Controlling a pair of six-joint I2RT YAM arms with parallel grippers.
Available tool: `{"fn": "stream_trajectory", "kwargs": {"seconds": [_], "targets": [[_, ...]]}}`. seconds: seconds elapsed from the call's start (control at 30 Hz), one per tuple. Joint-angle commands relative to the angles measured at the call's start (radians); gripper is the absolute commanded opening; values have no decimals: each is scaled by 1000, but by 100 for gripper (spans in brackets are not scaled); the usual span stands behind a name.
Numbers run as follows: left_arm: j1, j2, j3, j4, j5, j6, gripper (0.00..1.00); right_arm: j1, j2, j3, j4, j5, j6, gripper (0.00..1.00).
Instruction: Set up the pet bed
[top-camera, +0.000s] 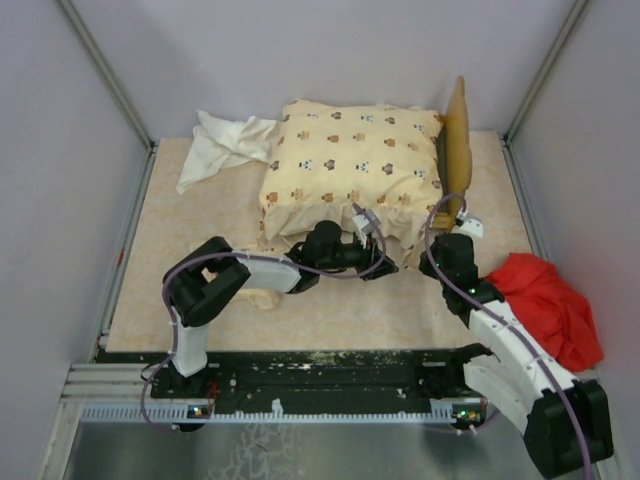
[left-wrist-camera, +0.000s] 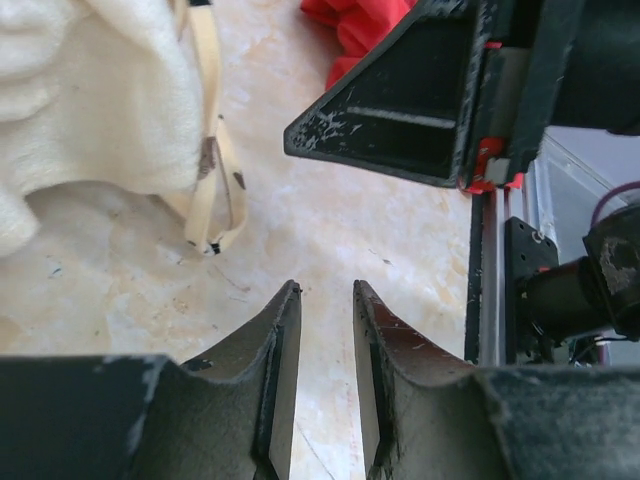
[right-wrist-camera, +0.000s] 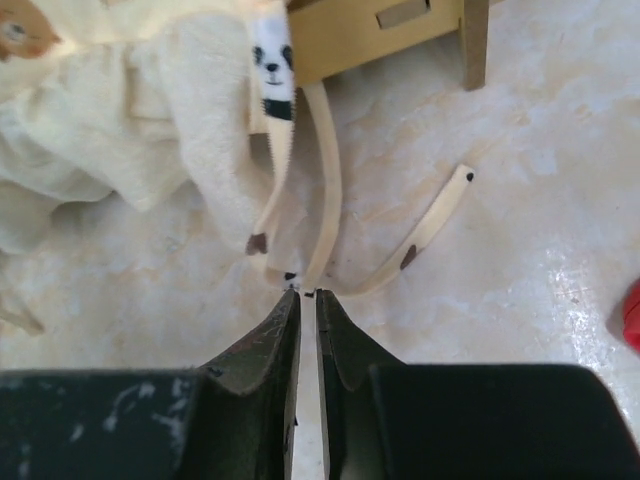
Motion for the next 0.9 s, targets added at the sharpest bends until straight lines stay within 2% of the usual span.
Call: {"fn": "stream_trajectory", "kwargs": {"seconds": [0.0, 0.13, 0.37, 0.53, 0.73, 0.87], "targets": [[38, 12, 10, 27, -63, -58, 33, -39, 141, -8, 156, 25, 43, 14], [60, -11, -33, 29, -82, -57, 33, -83, 248, -39, 245, -83, 191, 19], [69, -28, -68, 34, -99, -53, 34, -84, 361, -108, 444, -117, 354, 27], [75, -39, -73, 29, -101, -39, 34, -84, 376, -95, 418, -83, 368, 27], [81, -40, -70, 28, -104, -44, 34, -84, 309, -83, 347, -21, 391, 28], [82, -35, -67, 30, -96, -54, 34, -84, 297, -82, 352, 12, 401, 33]]}}
